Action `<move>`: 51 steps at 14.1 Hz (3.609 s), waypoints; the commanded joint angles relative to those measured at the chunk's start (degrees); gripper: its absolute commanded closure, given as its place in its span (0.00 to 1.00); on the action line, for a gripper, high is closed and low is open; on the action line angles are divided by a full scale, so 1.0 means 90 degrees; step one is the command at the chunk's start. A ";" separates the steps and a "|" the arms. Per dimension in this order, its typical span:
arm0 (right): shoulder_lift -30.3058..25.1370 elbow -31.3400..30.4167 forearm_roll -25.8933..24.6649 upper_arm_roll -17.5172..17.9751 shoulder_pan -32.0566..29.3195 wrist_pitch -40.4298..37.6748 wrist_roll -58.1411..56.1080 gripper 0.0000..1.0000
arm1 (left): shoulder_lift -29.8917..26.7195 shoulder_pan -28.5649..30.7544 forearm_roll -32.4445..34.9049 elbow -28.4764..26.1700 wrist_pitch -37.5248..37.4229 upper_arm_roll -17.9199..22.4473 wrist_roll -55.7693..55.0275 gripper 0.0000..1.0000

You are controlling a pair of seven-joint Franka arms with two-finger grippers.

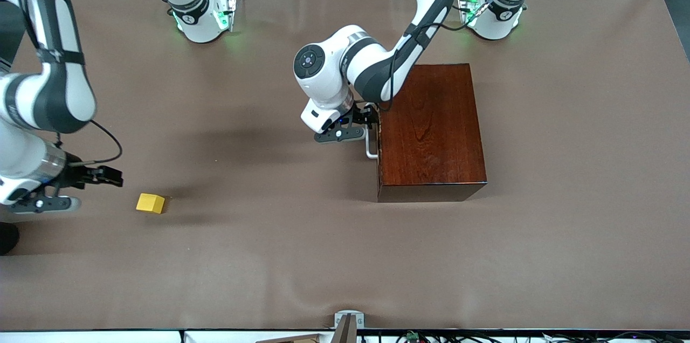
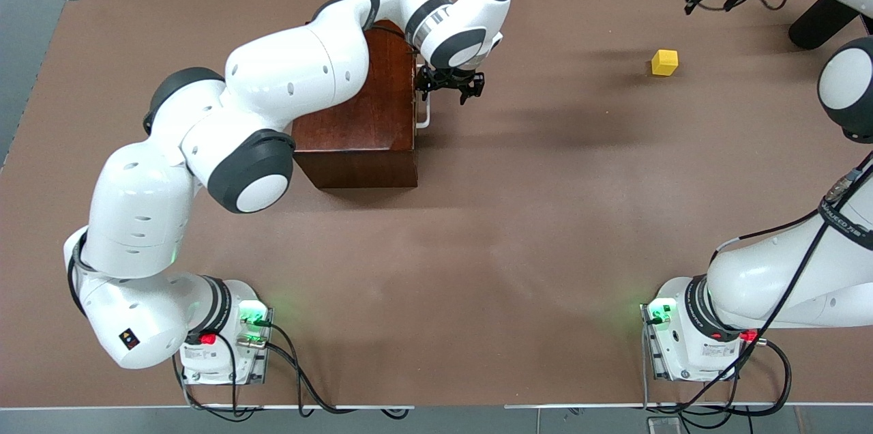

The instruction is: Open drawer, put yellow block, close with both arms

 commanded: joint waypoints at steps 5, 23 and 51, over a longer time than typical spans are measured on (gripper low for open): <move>0.0391 -0.0943 -0.0082 -0.0024 -0.0014 0.1744 -0.0050 0.00 | 0.0136 -0.0117 0.0123 0.0166 0.0255 0.0008 0.0019 0.00; 0.1759 -0.0611 -0.0034 -0.0033 0.0005 0.2722 0.1209 0.00 | 0.0369 -0.0098 0.0007 0.0166 0.2246 -0.0500 0.0058 0.00; 0.1877 -0.0415 -0.0014 -0.0024 0.0025 0.2224 0.1424 0.35 | -0.2645 0.1824 -0.0589 0.0030 -0.1304 -0.0275 0.0301 0.00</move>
